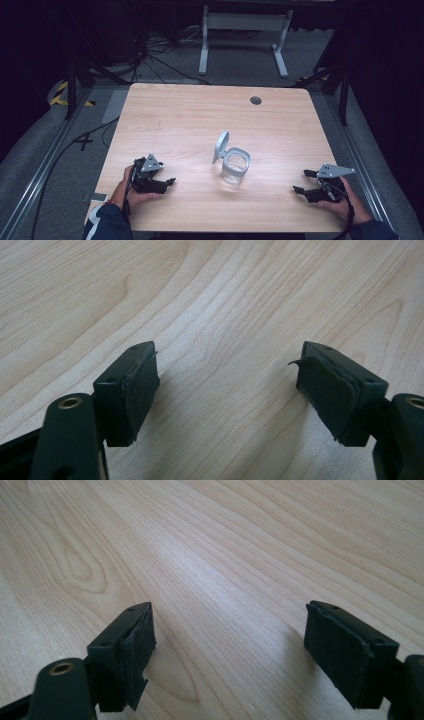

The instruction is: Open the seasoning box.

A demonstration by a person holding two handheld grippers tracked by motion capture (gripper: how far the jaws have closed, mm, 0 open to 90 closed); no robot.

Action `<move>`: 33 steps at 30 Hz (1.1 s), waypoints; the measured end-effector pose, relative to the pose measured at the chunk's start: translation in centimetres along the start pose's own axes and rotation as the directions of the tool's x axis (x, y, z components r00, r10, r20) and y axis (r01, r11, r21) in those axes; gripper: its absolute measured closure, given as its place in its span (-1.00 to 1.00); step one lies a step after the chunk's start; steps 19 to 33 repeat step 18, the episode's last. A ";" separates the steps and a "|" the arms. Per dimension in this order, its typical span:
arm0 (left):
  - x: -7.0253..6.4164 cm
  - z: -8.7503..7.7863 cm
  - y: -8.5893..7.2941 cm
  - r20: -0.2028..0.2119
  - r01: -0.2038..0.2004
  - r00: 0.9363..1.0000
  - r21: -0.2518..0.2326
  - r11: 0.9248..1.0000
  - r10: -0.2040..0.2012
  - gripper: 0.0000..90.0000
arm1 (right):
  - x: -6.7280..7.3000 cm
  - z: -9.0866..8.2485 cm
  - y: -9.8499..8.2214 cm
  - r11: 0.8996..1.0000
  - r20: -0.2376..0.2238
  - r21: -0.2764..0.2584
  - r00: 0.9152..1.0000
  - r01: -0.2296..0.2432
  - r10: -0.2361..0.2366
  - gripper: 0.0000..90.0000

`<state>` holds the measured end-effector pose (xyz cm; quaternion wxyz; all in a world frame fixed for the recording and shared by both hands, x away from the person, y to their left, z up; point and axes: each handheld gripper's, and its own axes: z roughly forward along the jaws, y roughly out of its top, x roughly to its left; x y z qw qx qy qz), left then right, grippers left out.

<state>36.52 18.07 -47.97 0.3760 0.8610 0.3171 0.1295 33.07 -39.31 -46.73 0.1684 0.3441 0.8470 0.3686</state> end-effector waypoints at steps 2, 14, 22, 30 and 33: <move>0.0 0.0 0.0 0.000 0.000 1.000 0.000 1.000 0.000 -0.44 | 0.0 0.0 0.0 1.000 -0.001 0.001 1.000 0.001 -0.001 -0.54; 0.0 0.1 0.0 0.001 0.008 1.000 -0.003 1.000 -0.008 -0.45 | 0.0 0.0 0.0 1.000 -0.003 0.002 1.000 0.003 -0.003 -0.55; 0.0 0.1 0.1 0.001 0.007 1.000 0.000 1.000 -0.007 -0.45 | 0.0 0.0 0.0 1.000 -0.003 0.002 1.000 0.003 -0.003 -0.55; 0.0 0.1 0.1 0.001 0.007 1.000 0.000 1.000 -0.007 -0.45 | 0.0 0.0 0.0 1.000 -0.003 0.002 1.000 0.003 -0.003 -0.55; 0.0 0.1 0.1 0.001 0.007 1.000 0.000 1.000 -0.007 -0.45 | 0.0 0.0 0.0 1.000 -0.003 0.002 1.000 0.003 -0.003 -0.55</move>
